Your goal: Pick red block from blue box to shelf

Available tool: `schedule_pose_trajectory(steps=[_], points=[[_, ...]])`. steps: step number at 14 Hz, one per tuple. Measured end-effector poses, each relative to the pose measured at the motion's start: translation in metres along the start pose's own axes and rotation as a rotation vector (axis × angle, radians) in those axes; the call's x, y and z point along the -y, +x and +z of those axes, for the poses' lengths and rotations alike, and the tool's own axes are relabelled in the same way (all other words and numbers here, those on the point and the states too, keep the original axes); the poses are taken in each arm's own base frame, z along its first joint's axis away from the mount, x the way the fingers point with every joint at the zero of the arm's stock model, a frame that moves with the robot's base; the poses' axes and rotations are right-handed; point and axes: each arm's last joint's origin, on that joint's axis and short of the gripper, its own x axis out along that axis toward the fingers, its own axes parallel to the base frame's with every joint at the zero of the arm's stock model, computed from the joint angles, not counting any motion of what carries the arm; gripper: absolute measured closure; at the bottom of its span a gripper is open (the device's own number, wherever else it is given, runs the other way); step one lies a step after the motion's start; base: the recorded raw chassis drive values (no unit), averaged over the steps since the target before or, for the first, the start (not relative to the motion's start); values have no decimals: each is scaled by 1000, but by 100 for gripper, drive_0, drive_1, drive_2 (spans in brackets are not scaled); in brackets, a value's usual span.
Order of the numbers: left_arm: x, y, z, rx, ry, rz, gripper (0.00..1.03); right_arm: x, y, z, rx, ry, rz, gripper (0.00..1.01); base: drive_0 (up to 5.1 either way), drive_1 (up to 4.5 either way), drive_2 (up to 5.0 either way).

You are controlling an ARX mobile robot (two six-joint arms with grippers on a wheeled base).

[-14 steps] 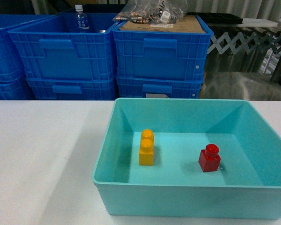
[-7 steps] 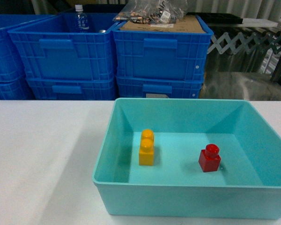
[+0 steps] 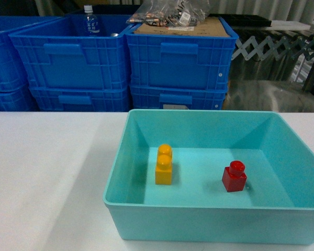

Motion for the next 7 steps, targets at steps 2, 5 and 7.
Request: schedule_pose_trajectory(steps=[2, 5, 7], points=[[0, 0, 0, 0, 0, 0, 5, 0, 0, 0, 0, 0, 0, 3, 0, 0, 0], [0, 0, 0, 0, 0, 0, 5, 0, 0, 0, 0, 0, 0, 3, 0, 0, 0], [0, 0, 0, 0, 0, 0, 5, 0, 0, 0, 0, 0, 0, 3, 0, 0, 0]])
